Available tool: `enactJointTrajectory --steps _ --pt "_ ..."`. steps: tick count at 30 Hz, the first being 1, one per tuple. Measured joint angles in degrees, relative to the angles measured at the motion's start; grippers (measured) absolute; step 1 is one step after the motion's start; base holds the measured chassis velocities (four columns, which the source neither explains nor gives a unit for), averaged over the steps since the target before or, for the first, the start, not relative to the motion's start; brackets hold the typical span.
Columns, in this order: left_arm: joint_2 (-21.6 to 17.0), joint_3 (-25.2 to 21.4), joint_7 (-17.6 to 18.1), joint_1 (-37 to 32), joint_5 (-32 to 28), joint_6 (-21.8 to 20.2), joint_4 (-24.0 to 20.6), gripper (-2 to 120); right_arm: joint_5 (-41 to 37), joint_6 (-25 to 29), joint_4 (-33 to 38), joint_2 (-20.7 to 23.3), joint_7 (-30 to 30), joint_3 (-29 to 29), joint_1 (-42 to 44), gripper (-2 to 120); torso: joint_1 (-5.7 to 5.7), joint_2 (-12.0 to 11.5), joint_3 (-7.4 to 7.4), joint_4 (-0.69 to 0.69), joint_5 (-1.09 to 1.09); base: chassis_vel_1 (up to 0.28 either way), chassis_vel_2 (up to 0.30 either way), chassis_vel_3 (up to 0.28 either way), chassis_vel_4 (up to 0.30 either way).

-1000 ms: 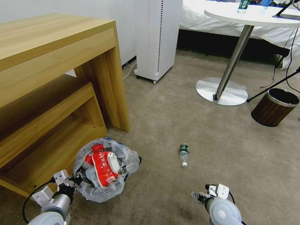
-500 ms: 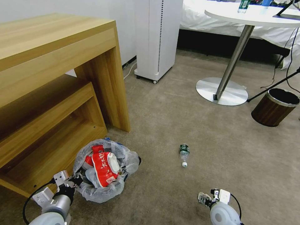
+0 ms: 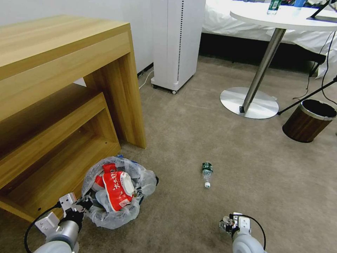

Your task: Pick up the trash bin and place the garbage on the floor into it.

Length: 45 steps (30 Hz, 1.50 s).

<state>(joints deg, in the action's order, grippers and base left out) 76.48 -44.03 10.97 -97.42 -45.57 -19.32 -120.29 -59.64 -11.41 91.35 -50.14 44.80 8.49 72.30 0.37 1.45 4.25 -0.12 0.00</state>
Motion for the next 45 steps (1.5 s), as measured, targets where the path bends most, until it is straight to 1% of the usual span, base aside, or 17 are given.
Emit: enactJointTrajectory --steps 3,8,11,16,18,24,26,27,30,35,37,38,39,40,42,44,45 --pt "0.0 0.0 0.0 0.07 0.02 0.0 0.02 0 0.85 0.68 -0.66 -0.04 -0.42 0.05 0.06 82 0.0 0.0 0.0 0.0 0.0 0.0 0.0 0.0 0.0" --pt "0.15 0.16 -0.06 0.16 0.16 0.02 0.22 0 1.38 1.23 -1.26 -0.07 -0.78 0.1 -0.14 74 0.0 0.0 0.0 0.0 -0.01 0.0 0.0 0.0 0.0" --pt "0.1 0.14 -0.07 0.23 0.14 0.06 0.24 0 2.14 1.84 -2.17 -0.35 -1.16 0.39 -0.32 61 0.0 0.0 0.0 0.0 0.0 0.0 0.0 0.0 0.0" --pt "0.04 0.07 -0.1 0.03 0.1 0.2 0.23 0 3.4 2.87 -3.57 -0.74 -1.7 1.07 -0.61 52 0.0 0.0 0.0 0.0 0.0 0.0 0.0 0.0 0.0" --pt "0.12 0.08 -0.17 -0.09 0.09 0.24 0.13 0 3.99 3.37 -4.24 -0.93 -2.17 1.53 -0.73 39 0.0 0.0 0.0 0.0 0.0 0.0 0.0 0.0 0.0" --pt "0.27 0.21 -0.23 -0.15 0.08 0.27 -0.11 0 5.03 4.33 -5.56 -1.39 -2.76 2.17 -1.14 32 0.0 0.0 0.0 0.0 0.0 0.0 0.0 0.0 0.0" --pt "0.32 0.23 -0.24 -0.1 0.09 0.27 -0.11 0 5.2 4.56 -5.46 -1.44 -2.8 2.15 -1.06 27 0.0 0.0 0.0 0.0 0.0 0.0 0.0 0.0 0.0" --pt "0.35 0.23 -0.24 0.0 0.1 0.27 -0.06 0 5.22 4.67 -4.67 -1.3 -2.88 1.94 -0.73 20 0.0 0.0 0.0 0.0 0.01 0.0 0.0 0.0 0.0" --pt "0.51 0.38 -0.24 0.4 0.26 0.3 0.45 0 6.0 5.49 -2.29 -0.15 -3.61 1.13 0.4 8 0.0 0.0 0.0 0.0 0.0 0.0 0.0 0.0 0.0" --pt "0.52 0.46 -0.23 0.85 0.31 0.3 0.71 0 6.82 6.59 0.3 0.77 -4.79 0.17 1.85 0 0.0 0.0 0.0 0.0 -0.01 0.0 0.0 0.0 0.0" --pt "0.49 0.47 -0.19 0.95 0.31 0.3 0.72 0 8.98 10.27 1.39 1.23 -7.76 -0.41 3.02 0 0.0 0.0 0.0 0.0 0.01 0.0 0.0 0.0 0.0" --pt "0.45 0.47 -0.17 0.95 0.3 0.3 0.72 0 11.23 14.27 1.47 1.45 -10.79 -0.73 3.61 0 0.0 0.0 0.0 -0.01 0.0 0.0 0.0 0.0 0.0" --pt "0.45 0.47 -0.17 0.95 0.3 0.3 0.72 0 11.23 14.27 1.47 1.45 -10.79 -0.73 3.61 0 0.0 0.0 0.0 -0.01 0.0 0.0 0.0 0.0 0.0" --pt "0.44 0.47 -0.17 0.94 0.29 0.3 0.73 0 13.0 17.11 1.39 1.54 -13.0 -0.96 3.92 0 0.0 0.0 0.0 -0.01 -0.01 0.0 0.0 0.0 0.0" --pt "0.39 0.4 -0.15 0.89 0.24 0.3 0.72 0 19.63 27.19 0.81 1.89 -22.3 -2.18 5.01 0 0.0 0.0 0.0 0.0 0.01 0.0 0.0 0.0 0.0" --pt "0.39 0.4 -0.14 0.86 0.24 0.3 0.7 0 21.09 29.48 0.67 2.04 -24.87 -2.5 5.31 0 0.0 0.0 0.0 0.0 0.0 0.0 0.0 0.0 0.0" --pt "0.39 0.4 -0.13 0.78 0.24 0.3 0.62 0 24.77 35.33 0.2 2.38 -30.54 -3.11 5.85 0 0.0 0.0 0.0 0.0 0.0 0.0 0.0 0.0 0.0"
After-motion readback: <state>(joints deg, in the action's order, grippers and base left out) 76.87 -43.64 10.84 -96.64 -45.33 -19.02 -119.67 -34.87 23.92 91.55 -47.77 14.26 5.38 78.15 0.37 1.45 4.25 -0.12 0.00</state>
